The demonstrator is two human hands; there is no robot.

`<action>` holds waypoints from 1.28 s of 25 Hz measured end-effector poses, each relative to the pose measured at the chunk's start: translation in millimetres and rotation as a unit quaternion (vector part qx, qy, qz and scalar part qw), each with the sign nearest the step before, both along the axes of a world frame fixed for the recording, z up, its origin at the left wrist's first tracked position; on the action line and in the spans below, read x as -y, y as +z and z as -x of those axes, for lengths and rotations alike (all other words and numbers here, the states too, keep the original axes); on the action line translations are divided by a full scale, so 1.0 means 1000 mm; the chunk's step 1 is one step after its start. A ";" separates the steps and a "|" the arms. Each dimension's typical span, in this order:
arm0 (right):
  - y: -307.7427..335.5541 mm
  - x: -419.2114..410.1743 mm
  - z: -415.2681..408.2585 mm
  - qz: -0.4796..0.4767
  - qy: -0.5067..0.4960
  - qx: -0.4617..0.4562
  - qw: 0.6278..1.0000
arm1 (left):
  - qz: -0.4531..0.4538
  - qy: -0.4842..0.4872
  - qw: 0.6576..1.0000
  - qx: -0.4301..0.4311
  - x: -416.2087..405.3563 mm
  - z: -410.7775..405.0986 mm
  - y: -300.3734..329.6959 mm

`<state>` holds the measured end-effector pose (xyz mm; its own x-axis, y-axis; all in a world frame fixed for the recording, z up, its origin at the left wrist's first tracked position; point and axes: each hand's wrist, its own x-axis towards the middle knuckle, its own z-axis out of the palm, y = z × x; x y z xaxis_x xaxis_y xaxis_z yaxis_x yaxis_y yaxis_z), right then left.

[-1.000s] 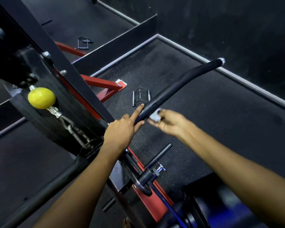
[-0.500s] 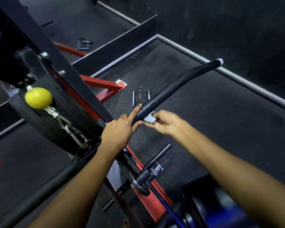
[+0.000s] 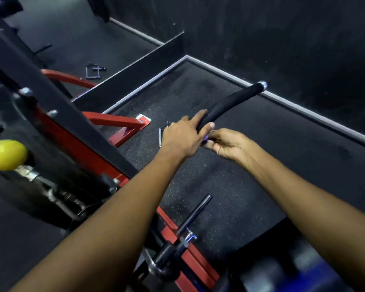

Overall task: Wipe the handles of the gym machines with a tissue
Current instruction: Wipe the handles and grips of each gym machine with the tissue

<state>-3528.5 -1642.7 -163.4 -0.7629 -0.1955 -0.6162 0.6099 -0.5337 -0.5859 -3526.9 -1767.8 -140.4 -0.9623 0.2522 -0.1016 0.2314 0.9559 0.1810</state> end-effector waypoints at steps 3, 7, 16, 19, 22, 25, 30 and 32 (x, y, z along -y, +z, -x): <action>0.000 -0.019 0.024 -0.019 -0.066 0.024 0.997 | 0.019 -0.020 1.000 0.008 -0.010 0.009 -0.013; -0.008 -0.060 0.079 0.040 -0.280 0.076 0.956 | 0.011 -0.033 0.999 -0.003 -0.006 0.009 -0.016; 0.002 -0.079 0.099 -0.029 -0.344 0.049 0.937 | 0.000 -0.034 0.999 -0.019 -0.014 0.005 -0.016; -0.009 -0.084 0.098 -0.045 -0.406 0.010 0.913 | 0.002 -0.032 0.999 -0.011 -0.014 0.003 -0.014; -0.011 -0.091 0.097 -0.026 -0.424 -0.028 0.905 | 0.004 -0.028 0.999 -0.014 -0.015 0.001 -0.013; -0.011 -0.106 0.107 -0.007 -0.448 -0.019 0.894 | 0.010 -0.038 0.999 -0.025 -0.017 0.001 -0.012; -0.025 -0.062 0.075 0.055 -0.312 -0.026 0.948 | 0.006 -0.025 0.999 -0.019 -0.016 0.003 -0.010; -0.018 -0.065 0.073 0.085 -0.310 -0.017 0.947 | 0.006 -0.023 0.999 -0.023 -0.016 0.005 -0.009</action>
